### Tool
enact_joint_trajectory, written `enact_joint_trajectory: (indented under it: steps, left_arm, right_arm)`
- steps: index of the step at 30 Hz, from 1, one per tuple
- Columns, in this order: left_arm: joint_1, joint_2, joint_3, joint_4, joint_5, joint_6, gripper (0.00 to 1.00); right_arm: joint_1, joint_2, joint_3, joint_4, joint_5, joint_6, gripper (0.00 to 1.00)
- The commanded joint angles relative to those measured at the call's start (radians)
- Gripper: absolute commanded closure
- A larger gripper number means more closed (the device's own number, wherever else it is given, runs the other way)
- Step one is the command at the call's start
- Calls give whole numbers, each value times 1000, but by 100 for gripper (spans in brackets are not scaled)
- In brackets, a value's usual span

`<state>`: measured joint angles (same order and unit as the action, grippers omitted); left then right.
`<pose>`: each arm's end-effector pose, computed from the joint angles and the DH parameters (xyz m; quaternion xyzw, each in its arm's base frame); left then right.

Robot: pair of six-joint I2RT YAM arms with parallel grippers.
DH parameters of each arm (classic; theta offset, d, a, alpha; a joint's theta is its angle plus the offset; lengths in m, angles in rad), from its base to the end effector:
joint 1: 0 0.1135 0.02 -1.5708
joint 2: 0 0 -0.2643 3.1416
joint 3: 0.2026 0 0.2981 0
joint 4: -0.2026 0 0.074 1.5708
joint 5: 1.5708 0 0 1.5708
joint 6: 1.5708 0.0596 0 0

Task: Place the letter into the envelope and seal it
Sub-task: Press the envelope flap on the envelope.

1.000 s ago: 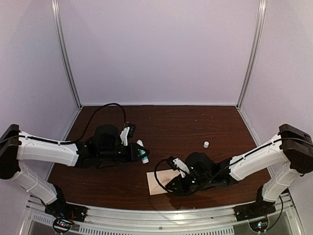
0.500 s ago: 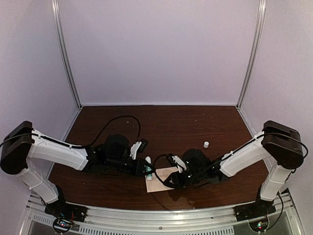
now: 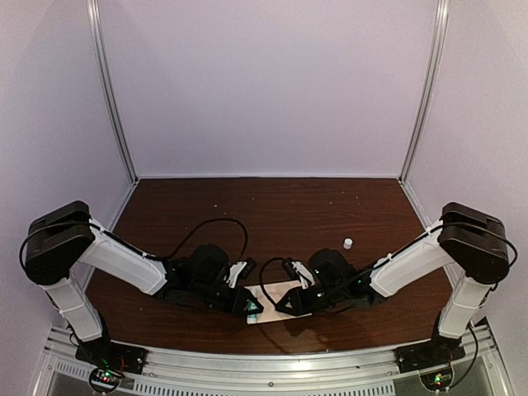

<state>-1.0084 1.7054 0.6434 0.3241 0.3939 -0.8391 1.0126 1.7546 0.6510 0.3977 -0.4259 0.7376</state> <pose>0.1649 -0.3045 0.0628 0.1547 0.8869 -0.4244 0.0964 0.1650 0.3108 0.0564 -0.2094 0.8669 0.4374 0.1152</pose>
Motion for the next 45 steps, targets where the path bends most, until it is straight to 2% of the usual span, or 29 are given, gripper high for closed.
enact_joint_trajectory:
  steps: [1, 16, 22, 33, 45]
  left_arm:
    - [-7, 25, -24, 70, 28, 3, 99]
    - [-10, 67, -37, -37, -12, 58, 100]
    - [-10, 64, -41, -43, -24, 50, 100]
    - [-9, 35, -52, -61, -50, 40, 100]
    - [-10, 50, -25, -55, -52, 37, 100]
  right_arm:
    - [-13, 26, -6, 15, -9, 30, 83]
    - [-25, 109, 54, 129, -72, 108, 83]
    - [-29, 139, 58, 161, -72, 139, 84]
    - [-89, 104, -44, 192, -59, 163, 84]
    - [-57, 194, 18, 247, -111, 187, 84]
